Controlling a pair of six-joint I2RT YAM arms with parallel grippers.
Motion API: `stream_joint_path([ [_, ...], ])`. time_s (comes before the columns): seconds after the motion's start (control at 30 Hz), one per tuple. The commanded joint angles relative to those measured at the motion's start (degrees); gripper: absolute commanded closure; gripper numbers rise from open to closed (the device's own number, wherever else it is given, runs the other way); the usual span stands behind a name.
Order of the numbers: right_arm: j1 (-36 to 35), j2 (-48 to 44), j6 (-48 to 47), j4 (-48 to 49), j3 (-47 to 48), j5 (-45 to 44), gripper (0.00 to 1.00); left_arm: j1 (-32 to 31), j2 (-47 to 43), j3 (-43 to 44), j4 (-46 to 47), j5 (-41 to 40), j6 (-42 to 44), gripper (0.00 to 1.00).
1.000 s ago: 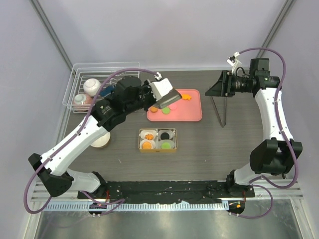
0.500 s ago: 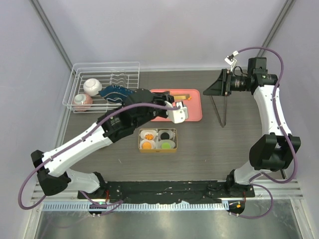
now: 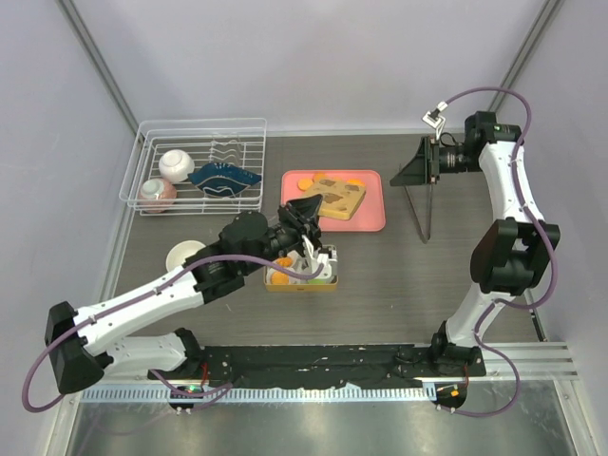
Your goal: Pack the cookies
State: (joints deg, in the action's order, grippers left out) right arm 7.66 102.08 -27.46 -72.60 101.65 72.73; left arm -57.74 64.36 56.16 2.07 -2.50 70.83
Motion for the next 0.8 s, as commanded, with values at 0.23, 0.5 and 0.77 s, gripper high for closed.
stream_joint_path([
  [0.23, -1.42, 3.03, -5.68, -13.45, 3.91, 2.50, 0.36, -0.18, -7.66, -11.05, 16.39, 14.80, 10.82, 0.79],
  [0.5, -5.20, 5.14, -4.27, -13.45, 4.61, 3.30, 0.35, -0.18, -6.00, -18.98, 28.58, 15.77, 18.54, 0.81],
  [0.77, -6.61, 7.16, -4.09, -13.45, 3.21, 3.21, 0.34, -0.18, -6.79, -23.55, 31.24, 17.44, 24.35, 0.80],
])
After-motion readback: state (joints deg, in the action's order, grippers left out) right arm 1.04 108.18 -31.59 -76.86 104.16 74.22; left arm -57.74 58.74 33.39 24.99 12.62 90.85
